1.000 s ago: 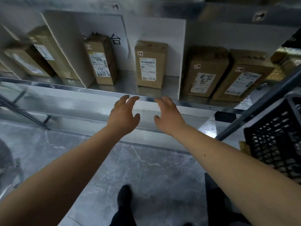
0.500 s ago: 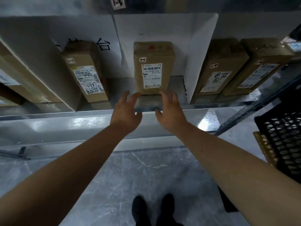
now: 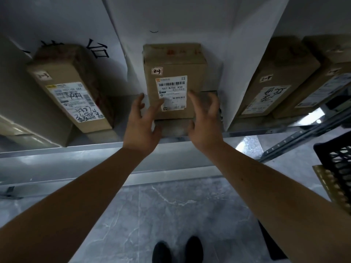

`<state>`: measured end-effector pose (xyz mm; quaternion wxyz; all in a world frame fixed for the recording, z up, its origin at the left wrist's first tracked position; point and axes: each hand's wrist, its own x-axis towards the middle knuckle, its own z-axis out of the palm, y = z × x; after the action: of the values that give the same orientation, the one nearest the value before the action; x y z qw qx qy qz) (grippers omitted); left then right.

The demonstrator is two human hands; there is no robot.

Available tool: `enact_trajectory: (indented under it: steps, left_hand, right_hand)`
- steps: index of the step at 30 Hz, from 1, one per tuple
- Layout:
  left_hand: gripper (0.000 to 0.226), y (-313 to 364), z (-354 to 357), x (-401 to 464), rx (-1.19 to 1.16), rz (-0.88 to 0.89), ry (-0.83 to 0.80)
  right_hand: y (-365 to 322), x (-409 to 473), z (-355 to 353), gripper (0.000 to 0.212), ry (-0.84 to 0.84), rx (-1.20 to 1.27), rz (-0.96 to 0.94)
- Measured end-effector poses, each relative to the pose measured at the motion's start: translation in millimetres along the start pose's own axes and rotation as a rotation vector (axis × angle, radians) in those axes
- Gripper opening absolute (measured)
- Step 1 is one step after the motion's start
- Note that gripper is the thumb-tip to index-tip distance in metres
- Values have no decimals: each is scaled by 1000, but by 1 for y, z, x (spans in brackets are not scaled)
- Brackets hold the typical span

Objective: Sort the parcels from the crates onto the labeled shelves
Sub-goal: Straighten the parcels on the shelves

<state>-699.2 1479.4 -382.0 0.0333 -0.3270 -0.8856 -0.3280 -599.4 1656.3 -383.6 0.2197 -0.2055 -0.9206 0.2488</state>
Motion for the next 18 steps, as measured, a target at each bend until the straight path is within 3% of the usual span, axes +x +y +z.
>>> enact_trajectory:
  steps: [7,13,18]
  left_hand:
    - [82,-5,13,13,-23,90,85]
    - [82,-5,19,23,-6,120,157]
    - [66,3,23,27,-70,88,179]
  right_hand:
    - [13,10,13,81,81,54,-174]
    - [13,20,19,84,159,9,-185]
    - [15,25,18,81,172,-11,-211]
